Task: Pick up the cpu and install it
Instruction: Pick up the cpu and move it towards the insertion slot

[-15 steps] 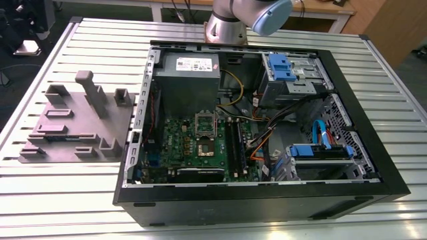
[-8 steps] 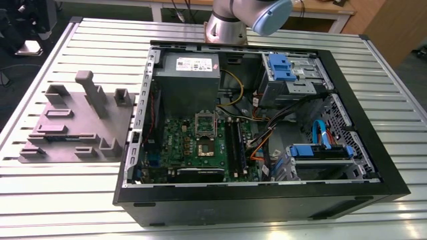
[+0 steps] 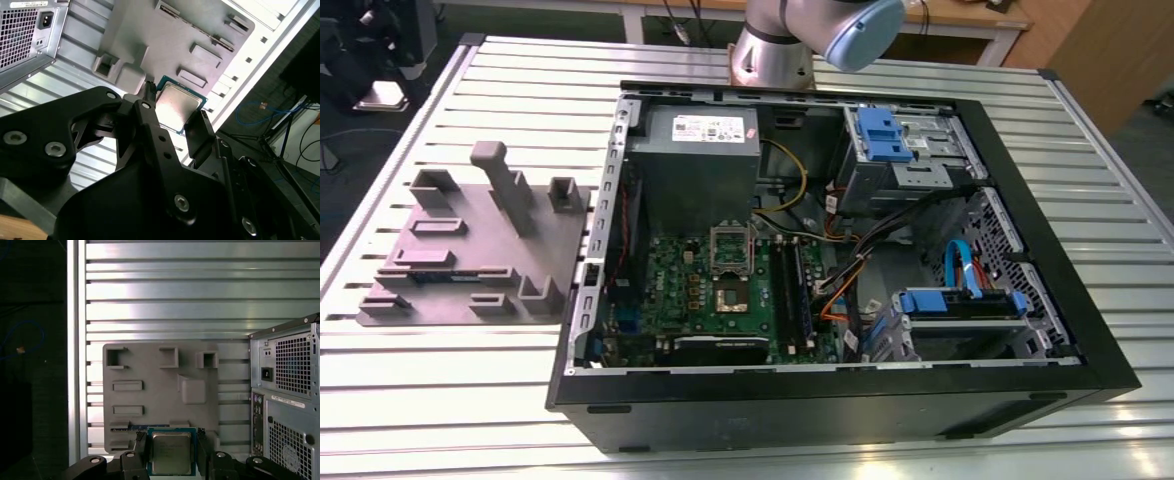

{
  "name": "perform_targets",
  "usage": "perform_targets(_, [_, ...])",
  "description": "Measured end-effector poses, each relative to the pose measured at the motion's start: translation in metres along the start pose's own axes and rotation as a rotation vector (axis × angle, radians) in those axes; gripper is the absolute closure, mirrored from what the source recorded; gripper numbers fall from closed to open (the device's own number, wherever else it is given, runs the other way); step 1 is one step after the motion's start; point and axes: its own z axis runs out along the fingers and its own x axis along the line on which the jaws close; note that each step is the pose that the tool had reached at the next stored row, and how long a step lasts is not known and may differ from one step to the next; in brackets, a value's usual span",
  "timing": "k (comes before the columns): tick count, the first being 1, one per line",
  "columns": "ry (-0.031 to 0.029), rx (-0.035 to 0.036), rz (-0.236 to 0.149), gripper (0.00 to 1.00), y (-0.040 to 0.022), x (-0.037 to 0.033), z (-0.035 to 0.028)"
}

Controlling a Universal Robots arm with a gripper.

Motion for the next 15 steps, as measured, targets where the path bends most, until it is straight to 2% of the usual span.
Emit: perform_targets(15, [0.0001,0.0001,0.0,0.52,0.0002,-0.0048,0.0002])
